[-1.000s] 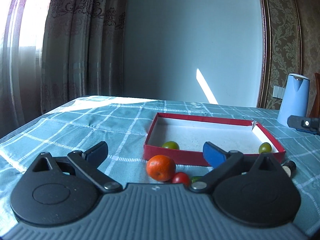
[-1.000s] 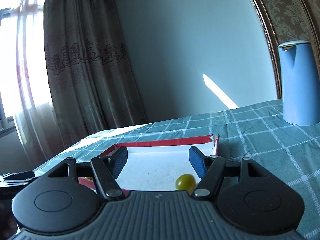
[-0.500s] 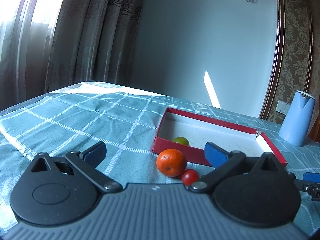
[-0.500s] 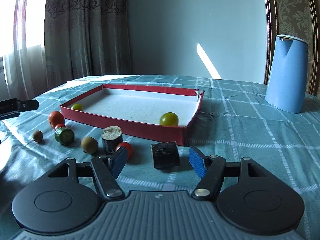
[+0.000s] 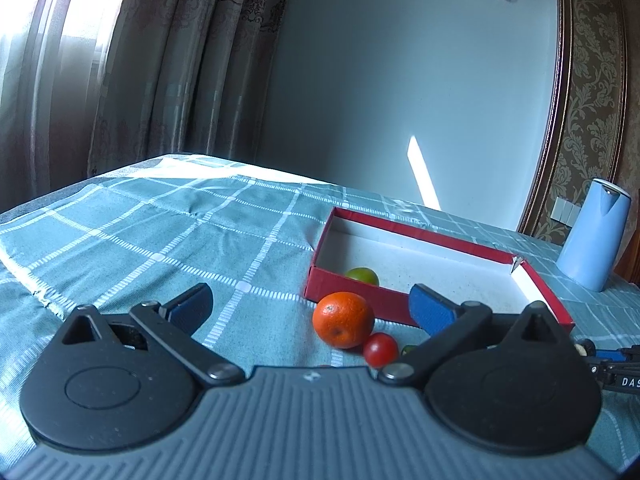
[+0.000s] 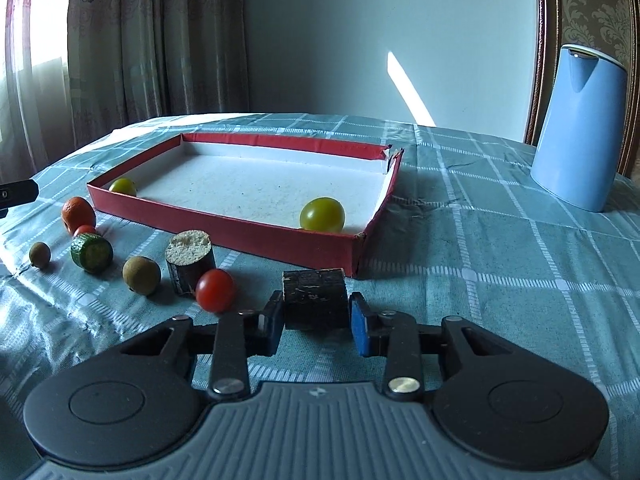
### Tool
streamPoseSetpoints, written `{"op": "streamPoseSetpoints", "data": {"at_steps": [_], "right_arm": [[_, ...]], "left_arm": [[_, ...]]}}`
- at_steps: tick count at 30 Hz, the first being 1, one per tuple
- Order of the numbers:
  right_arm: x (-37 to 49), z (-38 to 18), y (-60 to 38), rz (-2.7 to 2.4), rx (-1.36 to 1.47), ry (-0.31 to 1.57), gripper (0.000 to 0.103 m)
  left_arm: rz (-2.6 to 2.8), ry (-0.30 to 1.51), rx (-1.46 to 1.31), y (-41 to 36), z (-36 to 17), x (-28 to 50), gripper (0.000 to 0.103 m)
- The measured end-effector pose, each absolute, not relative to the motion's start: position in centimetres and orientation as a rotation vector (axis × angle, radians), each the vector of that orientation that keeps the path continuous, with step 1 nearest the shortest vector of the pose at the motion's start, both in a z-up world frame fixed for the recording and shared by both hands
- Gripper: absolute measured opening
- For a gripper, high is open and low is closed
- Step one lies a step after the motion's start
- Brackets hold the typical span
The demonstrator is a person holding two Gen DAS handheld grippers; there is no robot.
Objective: Organize fruits
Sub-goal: 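Close the right gripper on the dark eggplant slice, then lower the eggplant slice into the tray with the right gripper and open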
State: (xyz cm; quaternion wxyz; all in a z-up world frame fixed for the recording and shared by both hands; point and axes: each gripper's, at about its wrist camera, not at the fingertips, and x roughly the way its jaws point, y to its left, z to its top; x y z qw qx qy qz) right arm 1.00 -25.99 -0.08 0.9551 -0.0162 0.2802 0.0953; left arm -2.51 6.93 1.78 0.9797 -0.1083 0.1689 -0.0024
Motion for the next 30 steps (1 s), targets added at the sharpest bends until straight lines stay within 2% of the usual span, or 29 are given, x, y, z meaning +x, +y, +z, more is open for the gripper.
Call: {"op": "streamPoseSetpoints", "data": {"at_steps": [5, 10, 15, 22, 24, 30], "right_arm": [[1.1, 2.6, -25.6, 0.219, 0.017, 0.43, 0.034], [4.0, 4.3, -23.8, 0.242, -0.002, 0.37, 0.034], [7.8, 2.3, -22.5, 0.23, 0.001, 0.422, 0.034], [8.4, 1.2, -22.8, 0.202, -0.004, 0.452, 0.034], [8.5, 1.0, -22.9, 0.204, -0.003, 0.458, 0.044], [7.9, 1.3, -24.1, 0.182, 0.06, 0.422, 0.052]], "left_arm": [[-0.006, 0.341, -0.217, 6.9, 1.8, -2.4, 0.103], [0.003, 0.347, -0.217, 7.0, 1.8, -2.3, 0.103], [0.009, 0.353, -0.219, 7.0, 1.7, -2.2, 0.103], [0.012, 0.361, -0.215, 7.0, 1.6, -2.1, 0.103], [0.017, 0.367, -0.221, 7.1, 1.6, -2.0, 0.103], [0.032, 0.394, -0.246, 7.5, 1.5, -1.7, 0.103]]}}
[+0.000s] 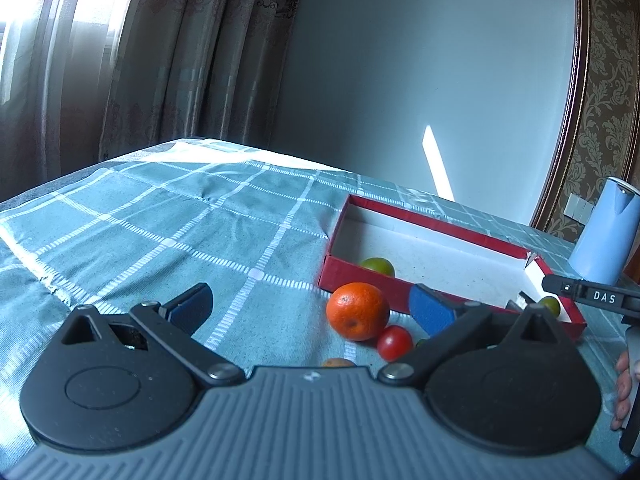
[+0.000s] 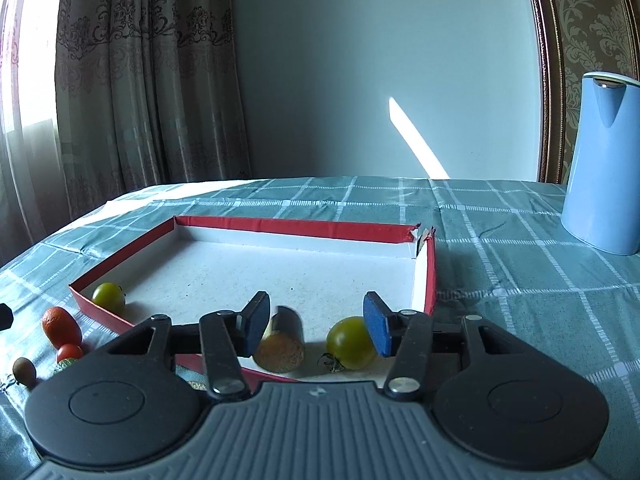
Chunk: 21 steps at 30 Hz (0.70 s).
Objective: Organize fruits
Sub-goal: 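Lower the eggplant slice into the tray with the right gripper and open, then move the left gripper to the brown kiwi and close on it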
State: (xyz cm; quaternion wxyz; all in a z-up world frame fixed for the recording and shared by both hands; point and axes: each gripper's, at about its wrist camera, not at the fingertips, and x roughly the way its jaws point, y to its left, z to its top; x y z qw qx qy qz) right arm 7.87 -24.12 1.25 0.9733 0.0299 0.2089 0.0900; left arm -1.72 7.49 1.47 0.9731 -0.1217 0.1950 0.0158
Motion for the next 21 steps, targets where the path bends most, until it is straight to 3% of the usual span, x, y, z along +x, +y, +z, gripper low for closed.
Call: {"op": "streamPoseSetpoints", "data": {"at_steps": [4, 14, 17, 21], "right_arm": [[7.1, 1.9, -25.4, 0.141, 0.104, 0.35, 0.052], [6.8, 2.6, -26.3, 0.111, 0.148, 0.315, 0.052], [6.8, 2.5, -26.3, 0.112, 0.145, 0.318, 0.052], [6.8, 2.4, -26.2, 0.134, 0.155, 0.339, 0.052]], "left_arm": [[0.017, 0.404, -0.246, 7.8, 1.7, -2.1, 0.103], [-0.06, 0.413, 0.084, 4.4, 1.4, -4.2, 0.1], [-0.093, 0.478, 0.128, 3.1, 1.1, -3.5, 0.093], [-0.104, 0.604, 0.132, 2.1, 0.4, -1.9, 0.092]]}}
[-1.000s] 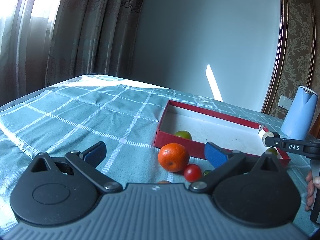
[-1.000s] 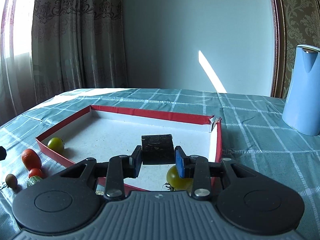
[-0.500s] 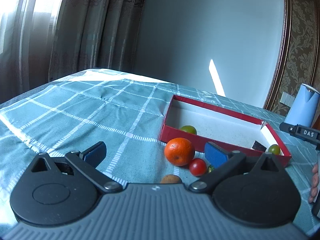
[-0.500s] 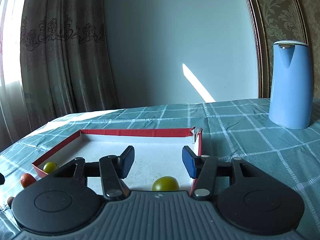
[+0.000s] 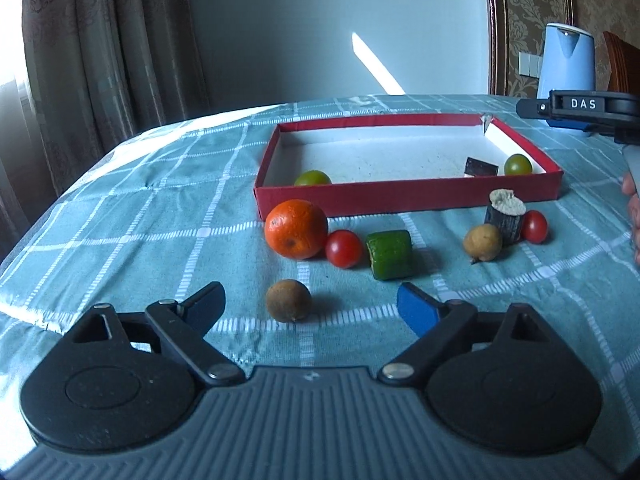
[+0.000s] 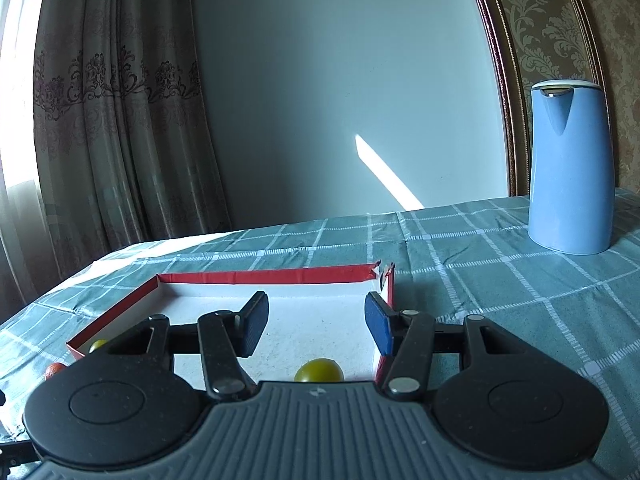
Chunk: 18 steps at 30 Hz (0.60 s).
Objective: Organize fruits
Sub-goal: 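Move the left gripper to the brown kiwi and close on it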
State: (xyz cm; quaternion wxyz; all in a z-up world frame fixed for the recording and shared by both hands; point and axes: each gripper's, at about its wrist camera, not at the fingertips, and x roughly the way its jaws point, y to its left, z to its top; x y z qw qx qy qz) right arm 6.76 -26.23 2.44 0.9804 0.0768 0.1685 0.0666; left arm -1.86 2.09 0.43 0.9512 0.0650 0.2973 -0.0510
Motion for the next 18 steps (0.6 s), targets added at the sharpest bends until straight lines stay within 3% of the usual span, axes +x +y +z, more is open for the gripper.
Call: {"op": "streamPoseSetpoints", "data": {"at_steps": [5, 7, 8, 9, 14, 18], "right_arm": [[5.1, 2.4, -26.2, 0.154, 0.169, 0.378, 0.053], [3.7, 2.0, -26.5, 0.148, 0.177, 0.398, 0.066], [2.9, 1.8, -26.7, 0.129, 0.187, 0.416, 0.08], [2.1, 1.5, -26.9, 0.114, 0.195, 0.434, 0.086], [-0.3, -0.6, -27.4, 0.09, 0.194, 0.604, 0.087], [-1.6, -0.7, -27.2, 0.108, 0.194, 0.613, 0.089]], "left_arm": [[-0.102, 0.659, 0.095, 2.1, -0.1, -0.2, 0.09], [-0.096, 0.668, 0.084, 2.2, -0.2, 0.3, 0.086], [-0.094, 0.673, 0.075, 2.3, -0.3, 0.5, 0.086], [-0.092, 0.674, 0.065, 2.4, -0.2, 0.7, 0.085], [-0.107, 0.659, 0.057, 2.5, -0.2, 0.5, 0.079], [-0.124, 0.65, 0.054, 2.5, -0.2, 0.4, 0.07]]}}
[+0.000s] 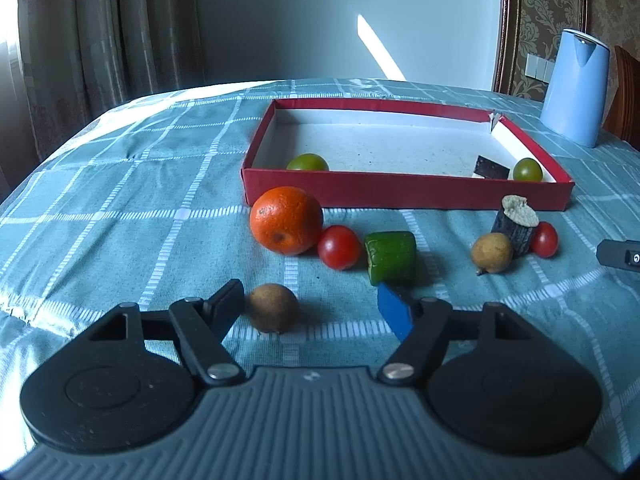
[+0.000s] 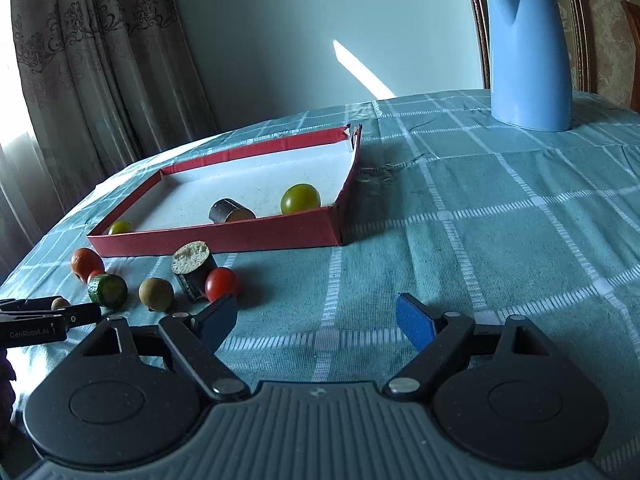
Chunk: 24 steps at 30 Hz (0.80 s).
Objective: Organize fruits
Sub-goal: 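Move the left gripper to the brown kiwi and close on it, then carry the kiwi into the tray with the left gripper and release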
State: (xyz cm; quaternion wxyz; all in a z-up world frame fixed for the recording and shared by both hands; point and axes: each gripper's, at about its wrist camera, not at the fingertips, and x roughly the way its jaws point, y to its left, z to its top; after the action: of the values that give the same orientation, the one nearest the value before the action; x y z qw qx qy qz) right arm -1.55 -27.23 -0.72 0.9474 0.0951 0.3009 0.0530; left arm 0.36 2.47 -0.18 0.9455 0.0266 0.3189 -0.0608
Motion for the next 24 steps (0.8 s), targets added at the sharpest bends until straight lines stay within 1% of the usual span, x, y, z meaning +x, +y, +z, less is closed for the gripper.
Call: {"op": "streamPoseSetpoints", "data": {"at_steps": [2, 4, 5, 7, 8, 9, 11, 13, 19, 24], "right_arm": [[-1.5, -0.9, -27.1, 0.109, 0.185, 0.617, 0.089], [-1.5, -0.9, -27.2, 0.114, 0.203, 0.617, 0.09], [-1.5, -1.0, -27.4, 0.119, 0.215, 0.618, 0.091], [-1.5, -1.1, -27.8, 0.129, 0.243, 0.614, 0.091], [-1.5, -1.1, -28.0, 0.132, 0.252, 0.612, 0.091], [-1.4, -1.1, -28.1, 0.134, 0.258, 0.612, 0.091], [-1.4, -1.1, -28.2, 0.137, 0.269, 0.613, 0.091], [-1.5, -1.1, -28.2, 0.138, 0.271, 0.612, 0.092], [-1.5, -1.1, -28.3, 0.142, 0.282, 0.608, 0.092], [-1.5, -1.2, -28.4, 0.143, 0.288, 0.605, 0.092]], "left_arm": [[-0.126, 0.648, 0.053, 2.5, -0.1, 0.3, 0.068], [-0.118, 0.642, 0.048, 2.5, -0.1, 0.2, 0.058], [-0.113, 0.64, 0.044, 2.6, -0.1, 0.1, 0.056], [-0.103, 0.636, 0.032, 2.8, 0.0, 0.0, 0.047], [-0.098, 0.634, 0.026, 2.9, 0.0, 0.0, 0.044], [-0.091, 0.632, 0.022, 3.0, 0.0, 0.0, 0.039], [-0.084, 0.632, 0.011, 3.2, 0.0, -0.1, 0.033], [-0.077, 0.634, 0.005, 3.4, 0.2, -0.2, 0.024], [-0.087, 0.626, -0.009, 3.4, 1.2, -0.8, 0.024], [-0.132, 0.54, -0.015, 2.0, 4.8, -0.8, 0.024]]}}
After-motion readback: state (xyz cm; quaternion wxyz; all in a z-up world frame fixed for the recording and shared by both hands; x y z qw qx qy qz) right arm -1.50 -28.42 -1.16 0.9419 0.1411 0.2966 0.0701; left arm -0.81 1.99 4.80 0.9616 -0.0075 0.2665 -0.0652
